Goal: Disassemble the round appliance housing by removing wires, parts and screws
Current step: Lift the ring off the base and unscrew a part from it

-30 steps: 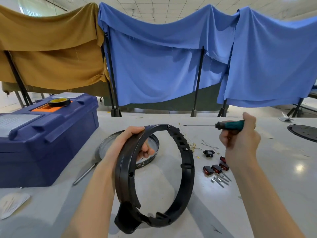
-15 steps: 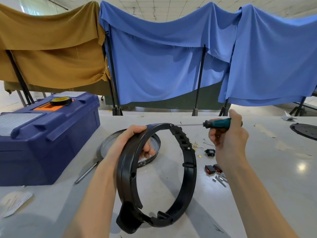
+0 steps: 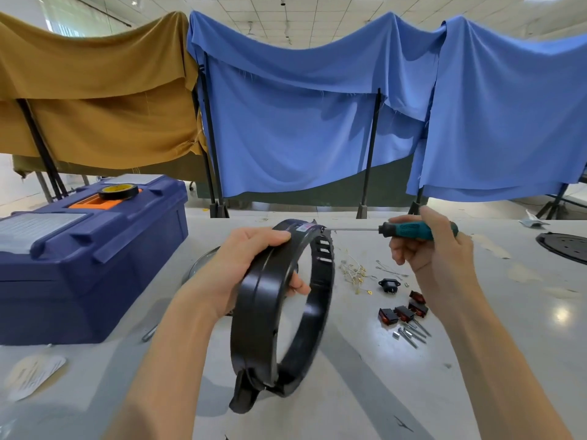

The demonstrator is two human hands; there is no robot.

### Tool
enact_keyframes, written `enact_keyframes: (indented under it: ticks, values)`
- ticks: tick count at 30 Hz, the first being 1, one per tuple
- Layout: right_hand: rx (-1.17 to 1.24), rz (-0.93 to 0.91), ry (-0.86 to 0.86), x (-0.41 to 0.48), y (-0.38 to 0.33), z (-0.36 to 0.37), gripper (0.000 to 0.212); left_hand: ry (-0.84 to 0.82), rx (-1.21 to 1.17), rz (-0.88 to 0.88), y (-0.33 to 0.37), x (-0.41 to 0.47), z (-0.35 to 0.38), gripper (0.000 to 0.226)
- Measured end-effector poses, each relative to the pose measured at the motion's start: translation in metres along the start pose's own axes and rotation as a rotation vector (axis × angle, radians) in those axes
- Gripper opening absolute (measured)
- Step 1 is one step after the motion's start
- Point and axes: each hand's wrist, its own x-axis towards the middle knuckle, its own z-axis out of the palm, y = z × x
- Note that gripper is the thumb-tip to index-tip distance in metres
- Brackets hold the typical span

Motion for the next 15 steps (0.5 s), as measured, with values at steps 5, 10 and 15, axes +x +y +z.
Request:
enact_keyframes:
  ticks: [5, 10, 15]
  values:
    - [-0.115, 0.254, -0.291, -0.002, 0.012, -0.047, 0.032, -0.129, 0.277, 0.004, 0.007, -0.001, 0.006, 0.022]
    - [-0.368, 0.469, -0.470, -0.009, 0.033, -0.064, 0.027, -0.217, 0.414, -0.030, -0.003, 0.000, 0.023, 0.024]
    - [-0.569, 0.431, -0.476, -0.016, 0.045, -0.055, 0.027, -0.205, 0.511, -0.068, -0.016, 0.006, 0.041, 0.024]
